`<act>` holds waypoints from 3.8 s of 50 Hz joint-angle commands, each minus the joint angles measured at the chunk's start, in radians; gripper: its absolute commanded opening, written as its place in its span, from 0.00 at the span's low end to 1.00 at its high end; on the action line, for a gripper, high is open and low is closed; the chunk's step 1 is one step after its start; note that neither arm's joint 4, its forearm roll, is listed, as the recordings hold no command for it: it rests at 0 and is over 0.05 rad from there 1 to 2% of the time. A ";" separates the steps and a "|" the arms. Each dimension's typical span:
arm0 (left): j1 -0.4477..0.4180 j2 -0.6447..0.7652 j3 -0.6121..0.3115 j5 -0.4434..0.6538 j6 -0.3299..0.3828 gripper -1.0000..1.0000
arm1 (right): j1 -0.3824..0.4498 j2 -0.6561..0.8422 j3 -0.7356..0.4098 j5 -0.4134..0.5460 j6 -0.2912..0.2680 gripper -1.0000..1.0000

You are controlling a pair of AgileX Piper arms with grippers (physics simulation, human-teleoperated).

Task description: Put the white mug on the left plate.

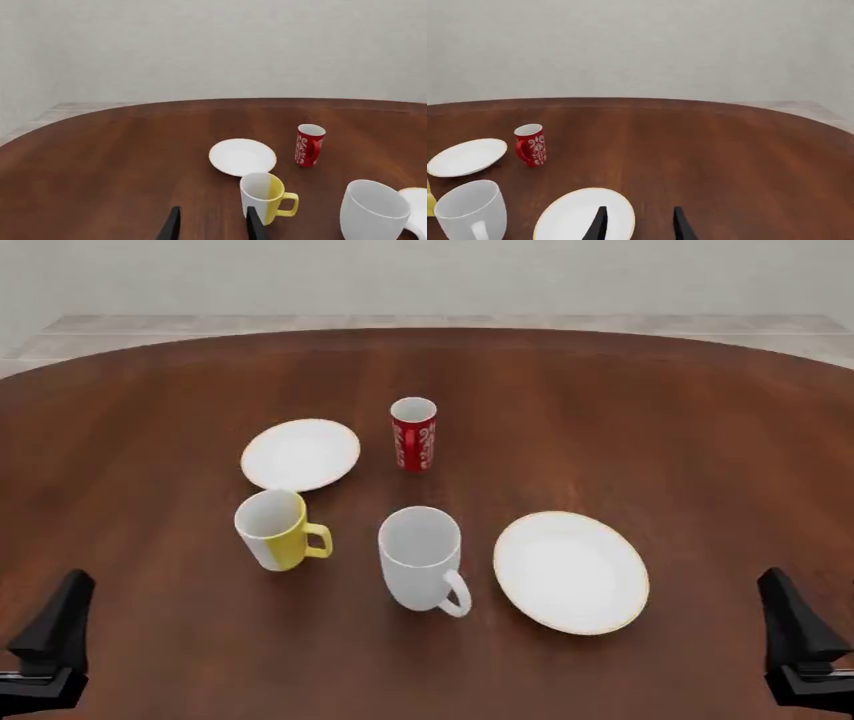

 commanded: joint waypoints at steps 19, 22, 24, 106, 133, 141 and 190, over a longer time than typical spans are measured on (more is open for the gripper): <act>0.000 0.005 -0.003 -0.001 0.000 1.00 | 0.009 0.010 0.003 0.003 -0.012 1.00; 0.000 0.005 -0.003 -0.001 0.000 1.00 | 0.010 0.007 0.001 0.003 -0.011 1.00; 0.000 0.005 -0.003 -0.001 0.000 1.00 | 0.017 0.001 -0.005 0.009 -0.007 1.00; 0.000 0.005 -0.003 -0.001 0.000 1.00 | 0.316 0.633 -0.560 0.152 -0.240 1.00; 0.000 0.005 -0.003 -0.001 0.000 1.00 | 0.450 0.703 -0.588 0.137 -0.234 1.00; 0.000 0.005 -0.003 -0.001 0.000 1.00 | 0.482 0.717 -0.587 0.122 -0.225 1.00; 0.000 0.005 -0.003 -0.001 0.000 1.00 | 0.628 0.831 -0.567 0.021 -0.139 1.00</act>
